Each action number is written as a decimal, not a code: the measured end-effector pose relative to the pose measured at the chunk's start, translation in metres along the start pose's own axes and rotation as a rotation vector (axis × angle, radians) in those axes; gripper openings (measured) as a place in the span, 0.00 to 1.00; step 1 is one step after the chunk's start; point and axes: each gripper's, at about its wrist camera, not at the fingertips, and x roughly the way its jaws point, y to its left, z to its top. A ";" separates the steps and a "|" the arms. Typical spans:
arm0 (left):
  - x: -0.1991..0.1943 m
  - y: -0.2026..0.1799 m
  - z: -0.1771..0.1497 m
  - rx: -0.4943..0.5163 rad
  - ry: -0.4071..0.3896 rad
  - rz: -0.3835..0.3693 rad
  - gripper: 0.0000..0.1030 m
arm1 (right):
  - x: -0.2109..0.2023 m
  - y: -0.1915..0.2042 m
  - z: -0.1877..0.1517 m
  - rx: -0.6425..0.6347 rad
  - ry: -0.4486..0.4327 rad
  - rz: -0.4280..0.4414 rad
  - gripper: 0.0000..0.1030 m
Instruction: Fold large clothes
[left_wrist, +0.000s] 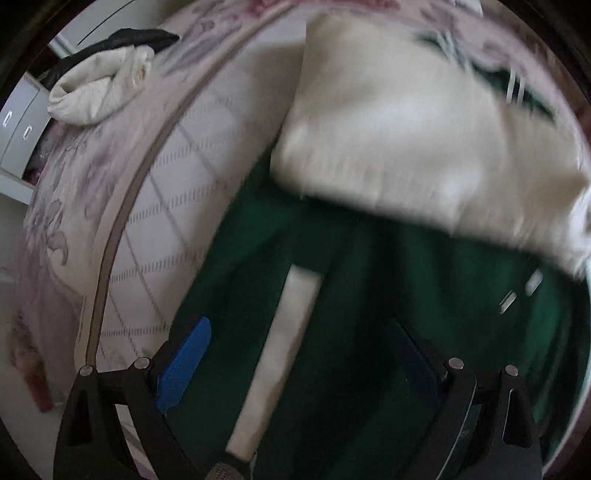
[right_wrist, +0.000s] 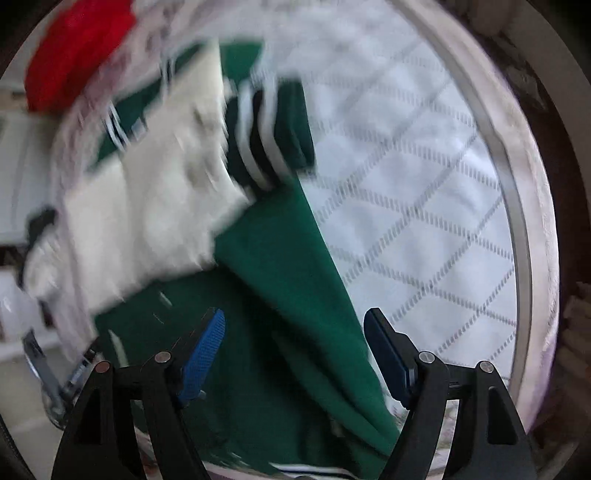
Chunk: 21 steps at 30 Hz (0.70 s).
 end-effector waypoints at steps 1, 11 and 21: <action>0.007 -0.002 -0.004 0.013 0.018 0.014 0.95 | 0.010 -0.003 -0.007 -0.003 0.025 -0.017 0.77; 0.041 0.011 -0.019 -0.031 -0.009 -0.128 1.00 | 0.031 -0.051 -0.029 0.208 0.021 -0.048 0.36; 0.036 0.004 -0.021 -0.043 -0.080 -0.108 1.00 | 0.039 0.055 0.012 -0.363 -0.089 -0.196 0.49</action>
